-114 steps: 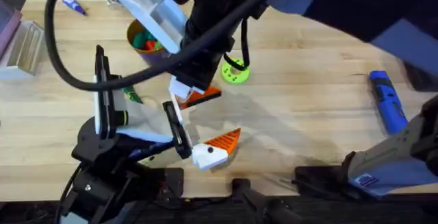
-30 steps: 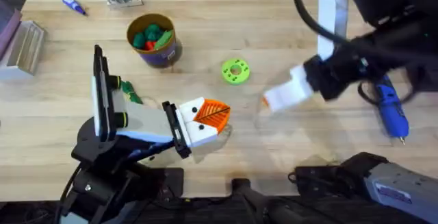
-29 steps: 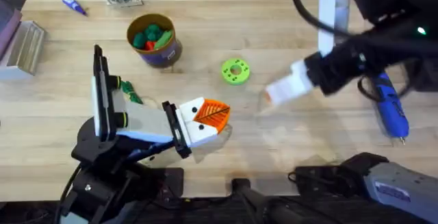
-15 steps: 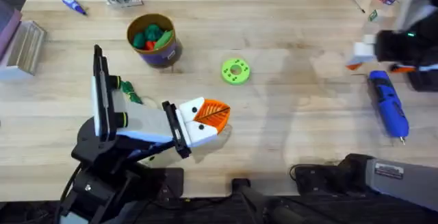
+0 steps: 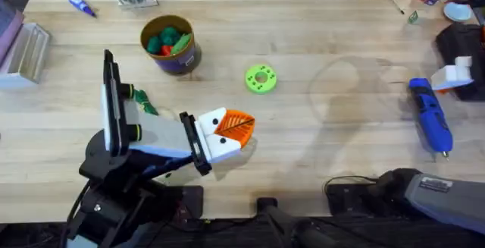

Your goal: Pick up the gripper from the table and insert it into the empty holder that is missing its gripper. Then pick up a screw, insert it into the mounting hole, and use the screwdriver to tighten it. Finally, clean up the table by picking up the vegetable and placing it into the bucket.

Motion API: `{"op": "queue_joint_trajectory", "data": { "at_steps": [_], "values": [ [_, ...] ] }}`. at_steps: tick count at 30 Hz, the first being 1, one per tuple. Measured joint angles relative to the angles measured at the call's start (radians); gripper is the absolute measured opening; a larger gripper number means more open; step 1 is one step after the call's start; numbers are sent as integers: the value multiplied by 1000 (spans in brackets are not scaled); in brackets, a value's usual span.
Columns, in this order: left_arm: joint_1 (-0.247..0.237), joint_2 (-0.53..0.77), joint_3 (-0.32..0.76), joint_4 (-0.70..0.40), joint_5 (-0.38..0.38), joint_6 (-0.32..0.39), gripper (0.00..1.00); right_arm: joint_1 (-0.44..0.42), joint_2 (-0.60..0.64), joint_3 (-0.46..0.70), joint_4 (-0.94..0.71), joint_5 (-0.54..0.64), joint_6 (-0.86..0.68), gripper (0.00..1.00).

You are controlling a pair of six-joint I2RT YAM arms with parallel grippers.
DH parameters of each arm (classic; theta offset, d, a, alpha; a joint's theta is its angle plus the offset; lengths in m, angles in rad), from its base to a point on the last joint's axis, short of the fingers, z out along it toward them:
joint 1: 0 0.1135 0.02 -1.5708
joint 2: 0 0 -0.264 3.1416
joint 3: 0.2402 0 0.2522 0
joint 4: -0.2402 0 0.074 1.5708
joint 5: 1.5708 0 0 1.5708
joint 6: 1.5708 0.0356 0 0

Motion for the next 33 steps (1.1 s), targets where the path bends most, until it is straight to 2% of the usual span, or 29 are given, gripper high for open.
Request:
{"op": "queue_joint_trajectory", "data": {
  "at_steps": [6,11,16,24,33],
  "values": [
    [0,0,0,0,0,0,8,-68,65,0,37,-157,-55,899],
    [0,0,0,0,0,0,8,-79,177,0,30,-230,-120,899],
    [0,0,0,0,0,0,8,-79,274,0,25,-206,-203,899],
    [0,0,0,0,0,0,8,-79,331,0,82,-147,-269,906],
    [0,0,0,0,0,0,8,-80,382,0,114,-182,-281,881]
  ]
}}
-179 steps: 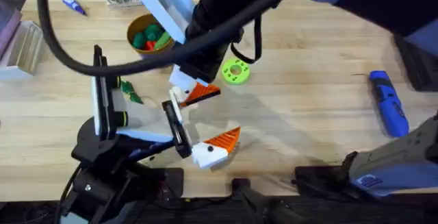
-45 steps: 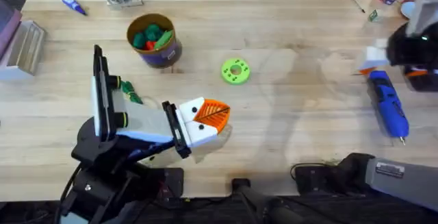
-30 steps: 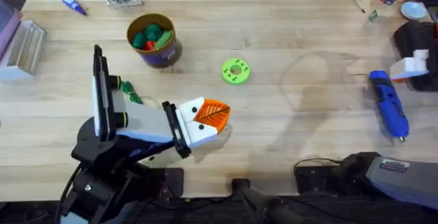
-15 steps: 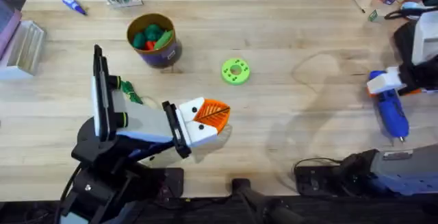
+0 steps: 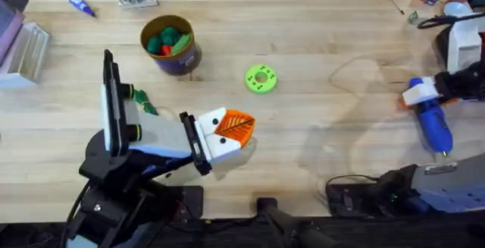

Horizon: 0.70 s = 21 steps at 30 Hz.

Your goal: Pick up the gripper from the table and insert it into the empty holder that is missing its gripper. Then pick up a screw, insert it into the mounting hole, and use the screwdriver to tighten it. Finally, clean up the table by picking up the vegetable and placing it into the bucket.

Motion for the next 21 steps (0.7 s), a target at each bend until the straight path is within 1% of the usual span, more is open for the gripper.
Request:
{"op": "queue_joint_trajectory", "data": {
  "at_steps": [8,10,15,19,21],
  "values": [
    [0,0,0,0,0,0,8,0,0,0,19,-23,0,845],
    [0,0,0,0,0,0,8,1,0,0,23,-28,0,823],
    [0,0,0,0,0,0,8,1,0,0,29,-35,0,712],
    [0,0,0,0,0,0,8,1,0,0,33,-38,0,554],
    [0,0,0,0,0,0,7,1,0,0,36,-37,0,518]
  ]
}}
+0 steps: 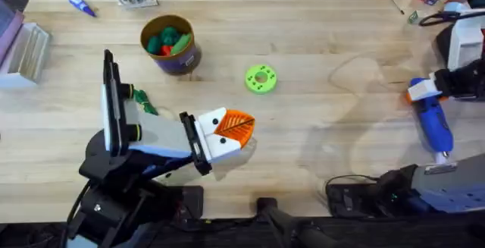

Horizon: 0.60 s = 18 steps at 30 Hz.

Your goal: Pick up the gripper from the table and insert it into the empty holder that is missing its gripper. Then pick up a screw, insert it into the mounting hole, and use the screwdriver to tighten it. Finally, clean up the table by picking up the vegetable and placing it into the bucket.

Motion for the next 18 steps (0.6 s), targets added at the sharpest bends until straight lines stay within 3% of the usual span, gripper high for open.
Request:
{"op": "queue_joint_trajectory", "data": {
  "at_steps": [3,8,18],
  "values": [
    [0,0,0,0,0,0,7,0,0,0,0,0,0,431],
    [0,0,0,0,0,0,7,0,2,0,-5,-11,-2,39],
    [0,0,0,0,0,0,7,5,1,0,-34,-19,5,25]
  ]
}}
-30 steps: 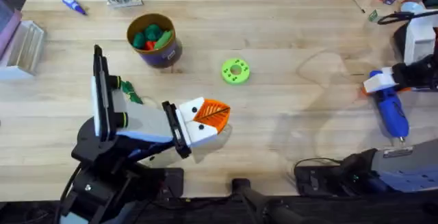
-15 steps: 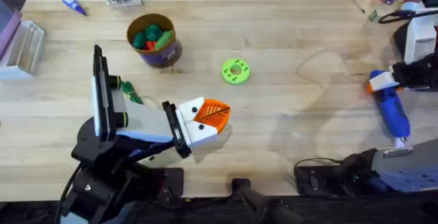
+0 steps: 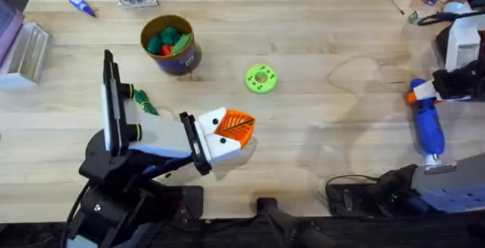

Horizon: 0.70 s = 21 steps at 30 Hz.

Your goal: Pick up the gripper from the table and insert it into the empty holder that is missing its gripper. Then pick up a screw, insert it into the mounting hole, and use the screwdriver to tighten it. Finally, clean up the table by picking up the vegetable and placing it into the bucket.

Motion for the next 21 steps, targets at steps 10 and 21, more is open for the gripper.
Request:
{"op": "queue_joint_trajectory", "data": {
  "at_steps": [10,21],
  "values": [
    [0,0,0,0,0,0,7,79,-156,-8,26,-5,68,25],
    [0,0,0,0,0,0,7,203,-457,-9,58,-30,222,24]
  ]
}}
